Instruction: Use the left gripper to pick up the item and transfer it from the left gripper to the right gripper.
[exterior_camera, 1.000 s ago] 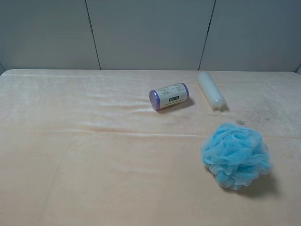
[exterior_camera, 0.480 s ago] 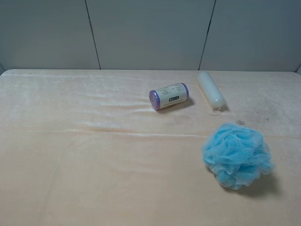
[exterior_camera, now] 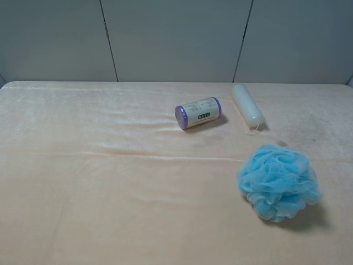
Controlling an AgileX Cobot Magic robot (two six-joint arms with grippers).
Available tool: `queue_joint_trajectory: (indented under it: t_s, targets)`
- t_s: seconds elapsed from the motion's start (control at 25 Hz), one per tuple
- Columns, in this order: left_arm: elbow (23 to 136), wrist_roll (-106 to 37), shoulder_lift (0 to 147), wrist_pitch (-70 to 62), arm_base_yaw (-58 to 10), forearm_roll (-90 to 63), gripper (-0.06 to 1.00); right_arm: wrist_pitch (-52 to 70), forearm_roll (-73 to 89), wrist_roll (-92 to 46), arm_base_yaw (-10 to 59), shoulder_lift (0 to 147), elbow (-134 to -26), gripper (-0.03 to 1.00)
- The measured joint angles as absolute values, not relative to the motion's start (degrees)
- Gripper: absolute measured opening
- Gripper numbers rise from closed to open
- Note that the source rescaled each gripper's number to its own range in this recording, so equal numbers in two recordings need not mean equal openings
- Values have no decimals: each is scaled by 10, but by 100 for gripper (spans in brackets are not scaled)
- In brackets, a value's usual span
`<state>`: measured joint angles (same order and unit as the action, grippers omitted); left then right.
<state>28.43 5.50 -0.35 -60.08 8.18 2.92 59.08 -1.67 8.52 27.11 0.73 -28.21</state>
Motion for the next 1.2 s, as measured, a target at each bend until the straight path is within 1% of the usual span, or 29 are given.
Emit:
queue_joint_trajectory:
  t_s: [0.08, 0.16, 0.44, 0.52, 0.6, 0.72, 1.2]
  targets:
    - [284, 55, -3, -601, 82, 29, 100, 589, -16, 85, 268, 7, -282, 100]
    - [284, 55, -3, -601, 82, 29, 100, 587, -16, 85, 243, 7, -282, 100]
    - [284, 55, -3, -601, 82, 29, 100, 584, -14, 85, 49, -3, -282, 100]
    - [284, 55, -3, -601, 82, 29, 100, 584, -14, 85, 6, -3, -282, 100]
    - [284, 55, -3, -601, 82, 29, 100, 584, -14, 85, -20, -3, -282, 100]
    - [284, 55, -3, -601, 82, 29, 100, 584, -12, 86, -31, -3, -282, 100]
    - [284, 55, -3, -601, 82, 29, 100, 583, -11, 86, -31, -3, -282, 100]
